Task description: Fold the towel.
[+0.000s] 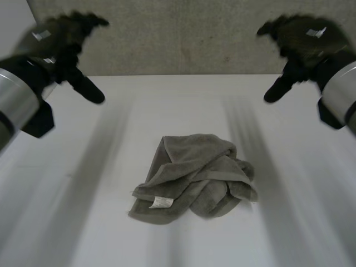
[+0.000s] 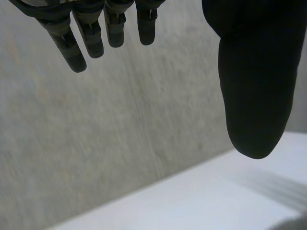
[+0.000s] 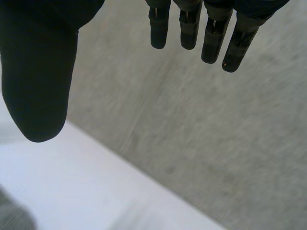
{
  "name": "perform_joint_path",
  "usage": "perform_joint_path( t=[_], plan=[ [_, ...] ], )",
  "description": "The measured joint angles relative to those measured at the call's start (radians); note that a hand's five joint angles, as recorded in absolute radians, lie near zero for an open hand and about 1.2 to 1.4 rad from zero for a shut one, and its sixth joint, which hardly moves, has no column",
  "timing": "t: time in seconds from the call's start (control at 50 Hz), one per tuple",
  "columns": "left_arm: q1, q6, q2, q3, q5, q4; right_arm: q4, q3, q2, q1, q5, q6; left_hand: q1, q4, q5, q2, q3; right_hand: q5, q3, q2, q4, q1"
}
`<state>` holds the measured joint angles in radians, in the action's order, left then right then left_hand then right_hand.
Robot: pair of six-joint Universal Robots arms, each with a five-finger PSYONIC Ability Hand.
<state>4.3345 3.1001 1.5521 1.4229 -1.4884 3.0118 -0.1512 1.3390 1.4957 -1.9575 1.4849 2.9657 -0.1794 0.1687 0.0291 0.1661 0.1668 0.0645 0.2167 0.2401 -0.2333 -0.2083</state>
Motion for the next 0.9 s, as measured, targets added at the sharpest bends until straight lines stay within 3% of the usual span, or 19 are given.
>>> perform_joint_path(
  t=[0.24,0.38,0.52,0.54,0.58,0.6,0.62,0.66,0.68,0.76,0.9],
  plan=[
    [0.008,0.000,0.149,0.098,-0.007,0.047,-0.008,0.043,-0.216,-0.166,-0.038,-0.087,0.000,0.000,0.000,-0.001,0.000,0.000,0.000,0.000,0.000,0.000],
    [0.090,0.003,0.170,0.222,-0.008,0.159,0.062,0.024,-0.388,-0.322,-0.137,-0.095,0.000,0.000,0.000,-0.001,0.000,0.000,0.000,0.000,0.000,0.000],
    [0.150,0.009,0.203,0.263,-0.006,0.189,0.154,0.003,-0.494,-0.391,-0.160,-0.128,0.000,0.000,0.000,-0.001,0.000,0.015,0.020,0.013,-0.016,-0.013],
    [0.165,0.009,0.219,0.268,-0.003,0.190,0.179,-0.010,-0.528,-0.401,-0.150,-0.156,0.000,0.000,0.000,-0.001,0.000,0.342,0.374,0.377,-0.361,-0.348],
    [0.176,0.010,0.241,0.271,0.001,0.191,0.198,-0.024,-0.554,-0.406,-0.129,-0.190,0.000,0.000,0.000,-0.001,0.000,0.596,0.669,0.662,-0.632,-0.582],
    [0.177,0.010,0.247,0.270,0.001,0.191,0.206,-0.032,-0.565,-0.406,-0.108,-0.215,0.000,0.000,0.000,-0.001,0.000,0.596,0.669,0.662,-0.632,-0.582],
    [0.177,0.010,0.254,0.269,0.002,0.192,0.211,-0.037,-0.568,-0.405,-0.094,-0.229,0.000,0.000,0.000,-0.001,0.000,0.780,0.848,0.843,-0.822,-0.723],
    [0.176,0.010,0.266,0.267,0.003,0.193,0.217,-0.044,-0.565,-0.403,-0.068,-0.252,0.000,0.000,0.000,-0.001,0.000,0.780,0.848,0.843,-0.822,-0.723],
    [0.173,0.010,0.277,0.264,0.004,0.194,0.220,-0.047,-0.553,-0.398,-0.044,-0.270,0.000,0.000,0.000,-0.001,0.000,0.902,0.960,0.934,-0.949,-0.771],
    [0.152,0.009,0.311,0.243,0.011,0.203,0.224,-0.037,-0.474,-0.361,-0.009,-0.296,0.000,0.000,0.000,-0.001,0.000,0.904,0.964,0.934,-0.956,-0.771],
    [0.044,0.003,0.434,0.119,0.046,0.223,0.199,0.034,-0.222,-0.251,-0.083,-0.284,0.000,0.000,0.000,-0.001,0.000,0.909,0.964,0.934,-0.957,-0.771]
  ],
)
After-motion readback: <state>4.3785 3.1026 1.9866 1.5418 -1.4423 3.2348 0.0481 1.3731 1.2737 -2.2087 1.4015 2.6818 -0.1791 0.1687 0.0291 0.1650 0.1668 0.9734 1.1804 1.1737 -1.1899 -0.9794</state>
